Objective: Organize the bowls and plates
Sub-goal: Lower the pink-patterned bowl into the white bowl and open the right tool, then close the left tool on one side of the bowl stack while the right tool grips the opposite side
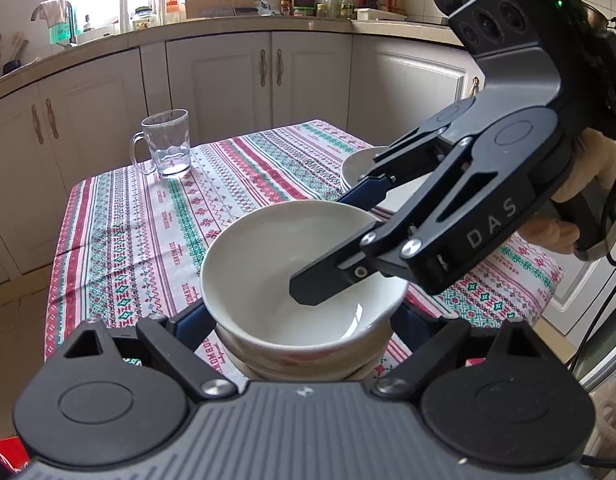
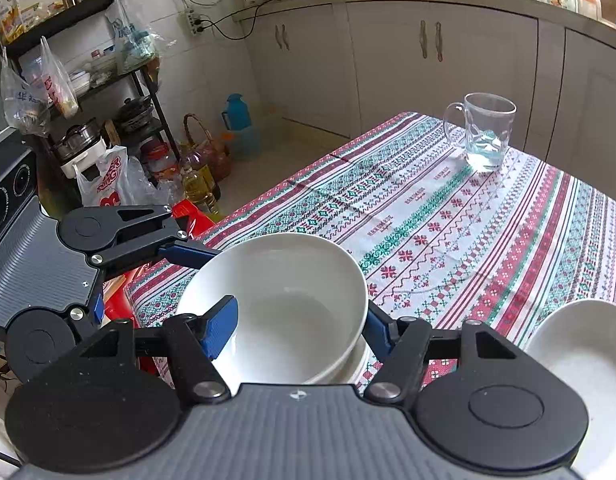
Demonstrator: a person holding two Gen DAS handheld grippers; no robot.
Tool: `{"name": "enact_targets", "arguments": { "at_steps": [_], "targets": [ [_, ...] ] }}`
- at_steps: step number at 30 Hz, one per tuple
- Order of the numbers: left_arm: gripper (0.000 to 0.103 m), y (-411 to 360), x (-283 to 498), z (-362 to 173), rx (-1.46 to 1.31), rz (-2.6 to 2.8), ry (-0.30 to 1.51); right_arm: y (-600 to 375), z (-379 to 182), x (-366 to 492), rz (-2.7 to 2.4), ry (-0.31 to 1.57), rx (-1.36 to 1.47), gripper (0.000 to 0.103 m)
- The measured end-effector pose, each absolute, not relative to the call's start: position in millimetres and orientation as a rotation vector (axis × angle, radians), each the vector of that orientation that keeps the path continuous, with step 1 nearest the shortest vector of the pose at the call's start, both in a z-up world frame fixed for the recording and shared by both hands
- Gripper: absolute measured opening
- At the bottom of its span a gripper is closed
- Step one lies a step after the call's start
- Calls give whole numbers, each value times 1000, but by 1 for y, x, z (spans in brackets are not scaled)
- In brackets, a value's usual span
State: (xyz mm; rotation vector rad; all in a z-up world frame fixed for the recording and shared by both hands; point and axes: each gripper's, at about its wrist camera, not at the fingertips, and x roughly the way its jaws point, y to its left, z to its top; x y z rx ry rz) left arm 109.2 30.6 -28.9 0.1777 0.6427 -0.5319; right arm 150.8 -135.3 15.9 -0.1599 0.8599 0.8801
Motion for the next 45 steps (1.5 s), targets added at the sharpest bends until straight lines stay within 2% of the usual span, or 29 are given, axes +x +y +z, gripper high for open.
{"name": "enact_targets", "arguments": {
  "at_steps": [13, 18, 21, 26, 45],
  "targets": [
    [96, 33, 113, -29, 170, -540, 658, -136, 11, 153, 878, 849, -151, 73],
    [99, 32, 111, -30, 197, -555, 649, -137, 11, 148, 873, 828, -157, 90],
    [99, 33, 109, -30, 201, -564, 645, -138, 13, 144, 859, 808, -158, 97],
    [99, 35, 102, -29, 223, -572, 631, -138, 13, 135, 828, 786, -202, 101],
    [99, 63, 88, -32, 265, -555, 616, -162, 22, 84, 716, 683, -289, 103]
  ]
}}
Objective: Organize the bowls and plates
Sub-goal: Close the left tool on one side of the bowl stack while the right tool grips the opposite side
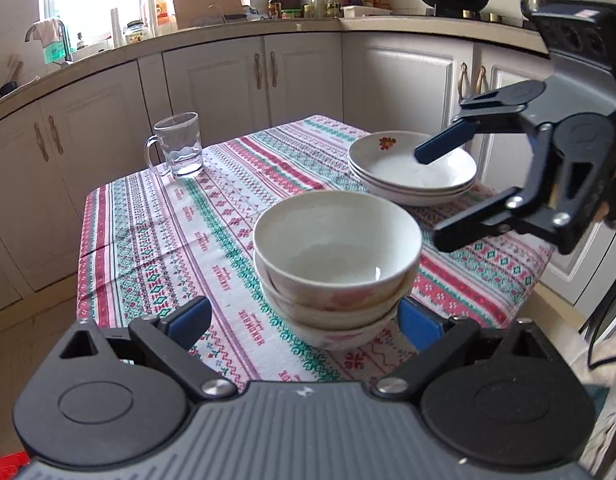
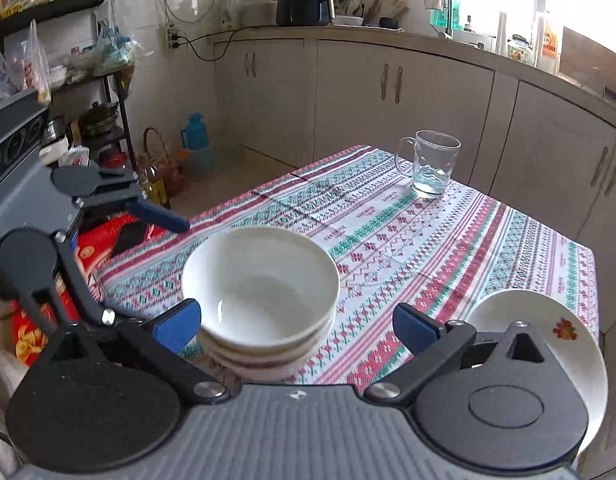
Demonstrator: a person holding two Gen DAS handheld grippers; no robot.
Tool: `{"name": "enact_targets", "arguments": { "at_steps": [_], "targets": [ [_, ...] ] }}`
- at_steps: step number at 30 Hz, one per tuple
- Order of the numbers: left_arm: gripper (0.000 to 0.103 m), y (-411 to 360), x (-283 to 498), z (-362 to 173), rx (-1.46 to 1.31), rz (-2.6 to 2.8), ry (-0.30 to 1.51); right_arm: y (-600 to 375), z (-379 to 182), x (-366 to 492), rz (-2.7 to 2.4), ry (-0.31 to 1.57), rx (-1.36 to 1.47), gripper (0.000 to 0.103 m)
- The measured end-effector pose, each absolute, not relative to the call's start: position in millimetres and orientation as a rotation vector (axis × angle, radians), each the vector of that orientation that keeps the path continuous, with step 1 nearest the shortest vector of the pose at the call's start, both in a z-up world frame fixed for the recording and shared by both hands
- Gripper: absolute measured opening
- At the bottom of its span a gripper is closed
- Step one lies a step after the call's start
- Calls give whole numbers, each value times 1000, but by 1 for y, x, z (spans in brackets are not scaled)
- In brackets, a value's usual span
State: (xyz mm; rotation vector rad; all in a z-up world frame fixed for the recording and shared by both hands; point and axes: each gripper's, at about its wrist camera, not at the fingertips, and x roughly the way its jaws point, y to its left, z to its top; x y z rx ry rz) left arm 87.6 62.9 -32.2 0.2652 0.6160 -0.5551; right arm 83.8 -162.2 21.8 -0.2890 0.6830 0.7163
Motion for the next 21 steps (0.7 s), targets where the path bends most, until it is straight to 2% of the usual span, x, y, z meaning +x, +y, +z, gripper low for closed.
{"name": "enact_targets", "arguments": {
  "at_steps": [21],
  "targets": [
    [96, 64, 129, -74, 389, -742, 706, -134, -41, 97, 753, 765, -501, 103]
  ]
}}
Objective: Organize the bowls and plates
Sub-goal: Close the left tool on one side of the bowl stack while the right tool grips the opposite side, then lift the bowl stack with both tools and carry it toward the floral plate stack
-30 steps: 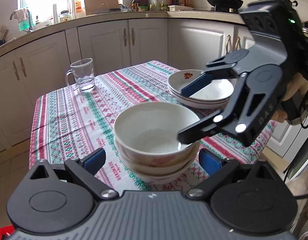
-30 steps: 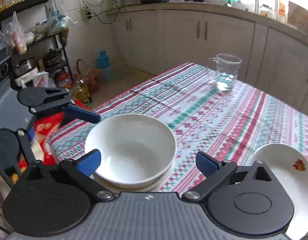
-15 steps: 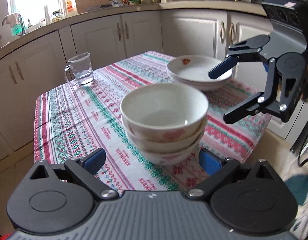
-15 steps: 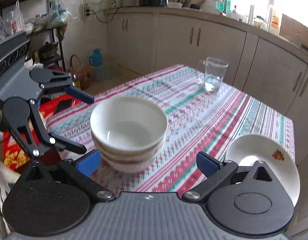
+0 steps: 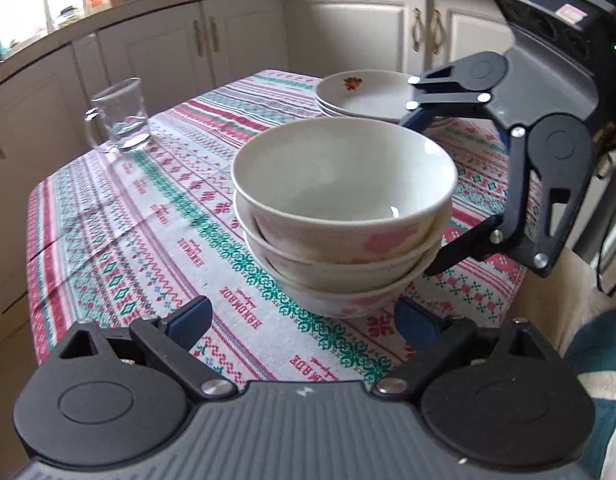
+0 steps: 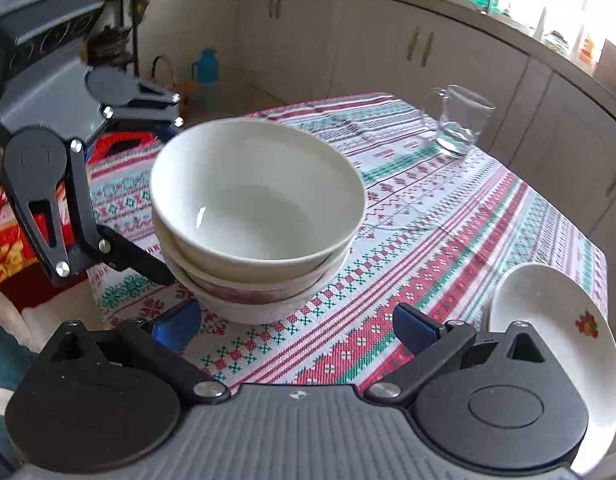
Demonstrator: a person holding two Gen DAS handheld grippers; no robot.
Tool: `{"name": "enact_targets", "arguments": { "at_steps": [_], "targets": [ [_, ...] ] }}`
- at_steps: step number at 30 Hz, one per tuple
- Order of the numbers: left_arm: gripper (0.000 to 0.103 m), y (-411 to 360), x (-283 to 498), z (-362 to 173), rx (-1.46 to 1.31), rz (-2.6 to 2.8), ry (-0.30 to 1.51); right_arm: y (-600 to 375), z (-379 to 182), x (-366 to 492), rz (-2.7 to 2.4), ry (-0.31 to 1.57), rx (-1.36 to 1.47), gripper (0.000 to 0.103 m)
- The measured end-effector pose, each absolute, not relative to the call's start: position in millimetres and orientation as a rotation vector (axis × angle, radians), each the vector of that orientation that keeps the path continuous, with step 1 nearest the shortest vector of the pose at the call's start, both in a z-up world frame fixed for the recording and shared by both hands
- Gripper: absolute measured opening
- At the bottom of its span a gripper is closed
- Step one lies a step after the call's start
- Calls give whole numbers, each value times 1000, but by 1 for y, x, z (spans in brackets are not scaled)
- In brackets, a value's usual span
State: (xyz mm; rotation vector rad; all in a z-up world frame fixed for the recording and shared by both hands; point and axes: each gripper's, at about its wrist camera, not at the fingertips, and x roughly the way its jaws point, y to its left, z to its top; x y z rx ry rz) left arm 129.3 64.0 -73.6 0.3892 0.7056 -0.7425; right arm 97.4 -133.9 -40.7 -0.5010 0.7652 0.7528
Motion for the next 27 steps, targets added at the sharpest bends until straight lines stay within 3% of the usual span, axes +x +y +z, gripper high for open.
{"name": "enact_targets", "arguments": {
  "at_steps": [19, 27],
  "targets": [
    [87, 60, 154, -75, 492, -989, 731, -120, -39, 116, 965, 801, -571, 102],
    [83, 59, 160, -75, 517, -1047, 737, -120, -35, 116, 1032, 821, -572, 92]
  ]
}}
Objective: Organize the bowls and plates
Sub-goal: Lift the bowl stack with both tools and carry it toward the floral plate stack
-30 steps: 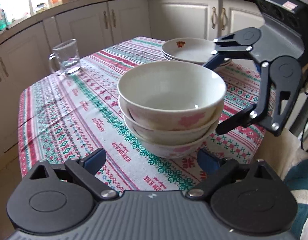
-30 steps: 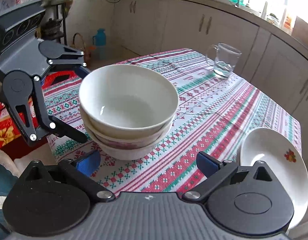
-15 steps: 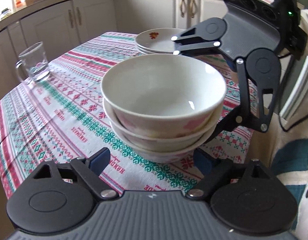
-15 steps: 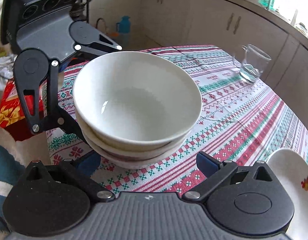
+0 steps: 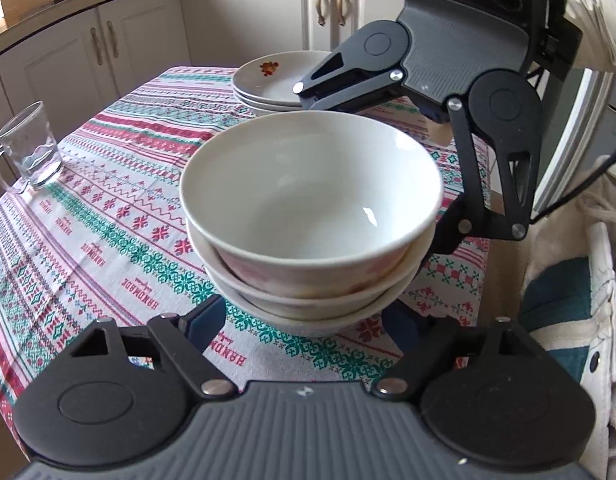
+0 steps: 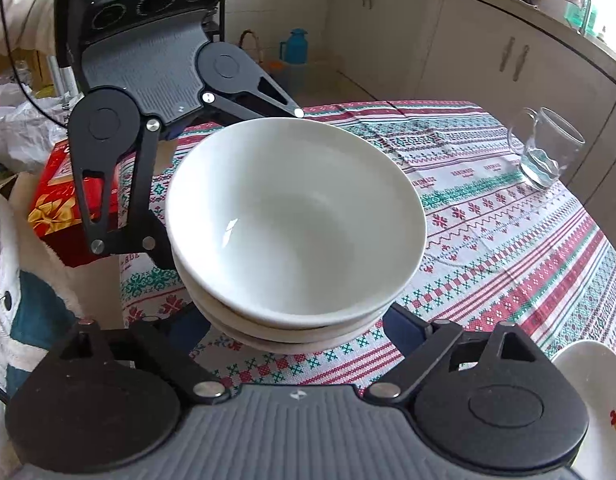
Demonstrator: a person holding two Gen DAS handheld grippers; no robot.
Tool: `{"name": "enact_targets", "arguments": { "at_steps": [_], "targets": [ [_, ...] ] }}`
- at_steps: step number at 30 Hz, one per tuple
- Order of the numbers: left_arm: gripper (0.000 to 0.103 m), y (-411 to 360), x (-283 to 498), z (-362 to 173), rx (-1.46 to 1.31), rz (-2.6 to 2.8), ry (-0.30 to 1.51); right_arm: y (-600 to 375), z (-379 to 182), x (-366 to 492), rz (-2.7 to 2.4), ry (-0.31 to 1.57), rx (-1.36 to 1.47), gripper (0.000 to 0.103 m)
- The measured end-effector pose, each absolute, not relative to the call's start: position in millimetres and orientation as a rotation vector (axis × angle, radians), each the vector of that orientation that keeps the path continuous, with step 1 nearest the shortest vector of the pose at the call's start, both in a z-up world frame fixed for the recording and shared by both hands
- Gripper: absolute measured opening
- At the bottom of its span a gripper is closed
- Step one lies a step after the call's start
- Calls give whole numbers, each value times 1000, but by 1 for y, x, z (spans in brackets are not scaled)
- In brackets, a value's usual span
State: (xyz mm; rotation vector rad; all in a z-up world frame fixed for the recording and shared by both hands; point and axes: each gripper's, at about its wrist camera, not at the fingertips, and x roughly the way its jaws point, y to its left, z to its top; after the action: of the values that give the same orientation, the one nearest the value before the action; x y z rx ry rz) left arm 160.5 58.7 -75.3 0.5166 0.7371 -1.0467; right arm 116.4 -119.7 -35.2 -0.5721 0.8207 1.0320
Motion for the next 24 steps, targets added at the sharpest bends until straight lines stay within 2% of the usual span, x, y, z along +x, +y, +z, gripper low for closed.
{"name": "enact_targets", "arguments": {
  "at_steps": [7, 24],
  "targets": [
    [78, 60, 165, -77, 502, -1088, 740, -122, -35, 120, 1050, 846, -540, 89],
    [81, 62, 173, -79, 522, -1159, 714, -122, -35, 130, 1087, 876, -530, 90]
  ]
}}
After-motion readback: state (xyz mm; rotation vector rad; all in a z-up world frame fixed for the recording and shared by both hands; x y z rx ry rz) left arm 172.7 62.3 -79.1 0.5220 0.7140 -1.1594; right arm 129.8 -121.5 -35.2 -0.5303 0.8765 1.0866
